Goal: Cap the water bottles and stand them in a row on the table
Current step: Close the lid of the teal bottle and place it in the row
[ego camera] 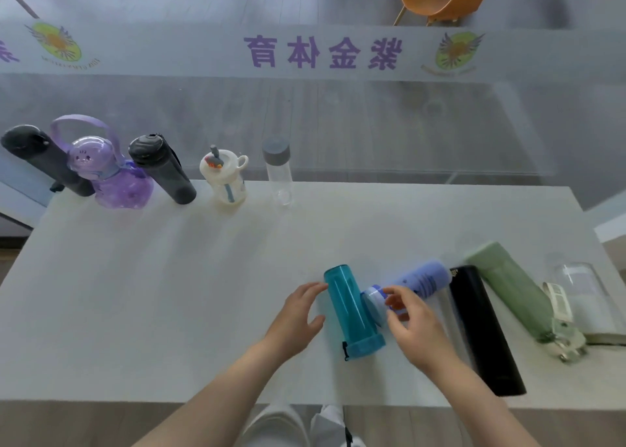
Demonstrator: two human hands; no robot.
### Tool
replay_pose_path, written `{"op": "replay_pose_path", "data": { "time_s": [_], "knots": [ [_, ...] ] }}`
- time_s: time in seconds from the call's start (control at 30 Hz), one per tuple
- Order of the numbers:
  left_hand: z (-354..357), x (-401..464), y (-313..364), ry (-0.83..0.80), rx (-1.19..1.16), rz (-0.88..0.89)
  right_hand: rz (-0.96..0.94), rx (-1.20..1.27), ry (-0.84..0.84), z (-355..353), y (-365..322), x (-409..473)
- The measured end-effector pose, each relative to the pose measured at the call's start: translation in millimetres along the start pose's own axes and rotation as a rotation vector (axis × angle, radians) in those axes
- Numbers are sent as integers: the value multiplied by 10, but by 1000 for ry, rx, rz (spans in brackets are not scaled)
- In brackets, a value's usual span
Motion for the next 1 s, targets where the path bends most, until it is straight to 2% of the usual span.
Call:
{"op": "replay_pose_path", "data": {
  "time_s": [0.2,0.33,0.47,0.6,0.7,1.0],
  "knots": [
    [348,-193,116,-21,267,206,132,-10,-99,229,341,-405],
    [428,-204,153,20,419,256,297,129,-190,451,398,-498],
    [478,-218,194,14,474,247,369,212,-154,570,347,-480],
    [472,-270,201,29,448,207,340,183,-84,576,312,-451],
    [456,-326,172,49,452,184,290,75,-33,498,281,-458],
    [297,-448,182,112,300,142,-26,-117,6,283,52,-438]
  ]
}}
Point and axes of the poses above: each hand's wrist, its own x-axis towards the middle knuckle, its own z-axis out of the palm, y = z × x, the point moved 2 cm from there along x, towards the middle knuckle, and after that the axes turned 3 degrees about -z, right-handed, at the moved point
